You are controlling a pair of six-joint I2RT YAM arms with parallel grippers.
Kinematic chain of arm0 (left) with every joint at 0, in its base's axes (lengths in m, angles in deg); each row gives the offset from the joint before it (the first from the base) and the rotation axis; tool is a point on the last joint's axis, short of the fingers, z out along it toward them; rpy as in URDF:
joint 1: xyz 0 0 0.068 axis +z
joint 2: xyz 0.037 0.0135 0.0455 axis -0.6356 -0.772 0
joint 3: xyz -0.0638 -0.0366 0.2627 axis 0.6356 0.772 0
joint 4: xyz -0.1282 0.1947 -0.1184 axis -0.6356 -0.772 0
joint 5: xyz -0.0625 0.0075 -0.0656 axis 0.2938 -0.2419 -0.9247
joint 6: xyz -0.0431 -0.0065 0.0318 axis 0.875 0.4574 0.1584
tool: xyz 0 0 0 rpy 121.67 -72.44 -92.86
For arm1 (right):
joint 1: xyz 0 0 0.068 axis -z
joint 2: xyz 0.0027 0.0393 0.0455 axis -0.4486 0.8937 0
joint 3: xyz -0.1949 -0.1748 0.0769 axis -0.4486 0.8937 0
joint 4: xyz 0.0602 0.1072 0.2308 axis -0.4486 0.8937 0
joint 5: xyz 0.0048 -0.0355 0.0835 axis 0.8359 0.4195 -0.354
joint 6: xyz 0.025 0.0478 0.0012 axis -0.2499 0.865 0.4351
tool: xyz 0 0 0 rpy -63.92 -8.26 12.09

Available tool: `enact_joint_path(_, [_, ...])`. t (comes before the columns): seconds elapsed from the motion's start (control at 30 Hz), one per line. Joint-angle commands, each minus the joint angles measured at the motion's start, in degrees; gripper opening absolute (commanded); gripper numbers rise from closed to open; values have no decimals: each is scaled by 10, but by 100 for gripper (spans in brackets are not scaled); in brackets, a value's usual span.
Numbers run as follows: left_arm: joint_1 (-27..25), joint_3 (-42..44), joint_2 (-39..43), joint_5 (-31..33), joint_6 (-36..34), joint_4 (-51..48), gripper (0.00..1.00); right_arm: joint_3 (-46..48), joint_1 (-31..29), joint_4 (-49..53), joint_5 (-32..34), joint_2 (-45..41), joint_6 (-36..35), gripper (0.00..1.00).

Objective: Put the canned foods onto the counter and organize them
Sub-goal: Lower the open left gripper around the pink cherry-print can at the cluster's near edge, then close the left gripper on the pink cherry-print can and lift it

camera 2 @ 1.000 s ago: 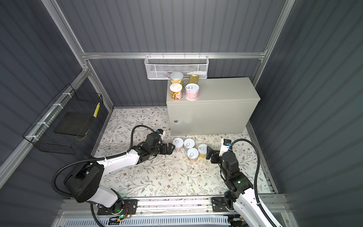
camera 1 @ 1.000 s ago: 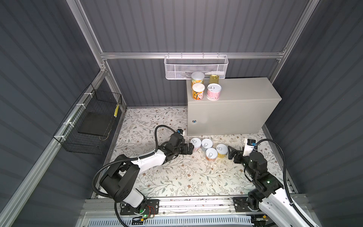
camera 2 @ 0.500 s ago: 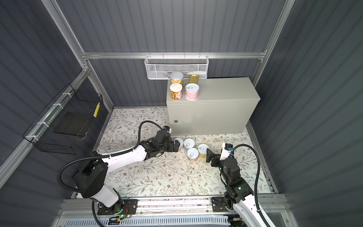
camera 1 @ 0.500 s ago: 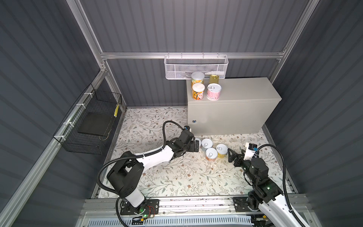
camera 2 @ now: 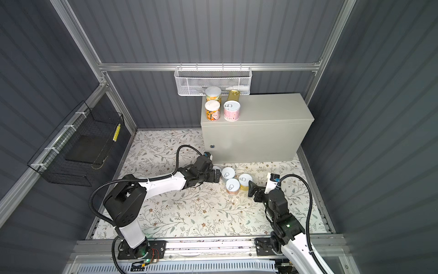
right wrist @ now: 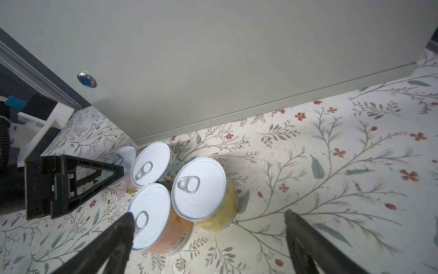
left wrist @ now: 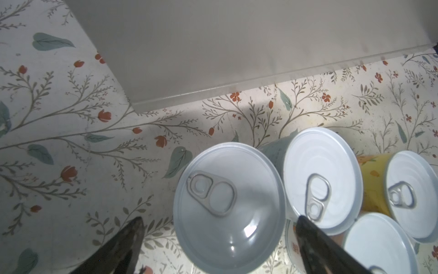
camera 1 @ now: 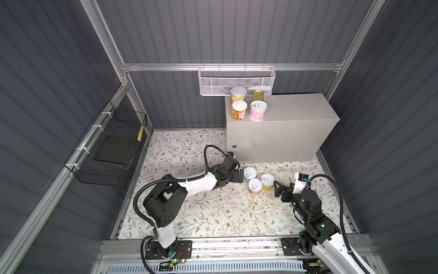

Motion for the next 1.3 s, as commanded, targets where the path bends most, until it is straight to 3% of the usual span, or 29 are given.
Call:
enact_joint_path(0.0, [1,-30,-21,8,-24,1,100,1,2,11,0,-2,8,99])
enact_joint_path(0.3, [1,-39,-51,4,-34,3,100,-5,2,39,-6,-5,14,99])
enact_joint_path(0.63, [5,-20,-38,48,-37,-6,100,-11,2,66,-3,-31,14,99])
enact_joint_path(1.27, [50,2,-31,22,-28,-7,100,-18,2,63,-15,-19,26,99])
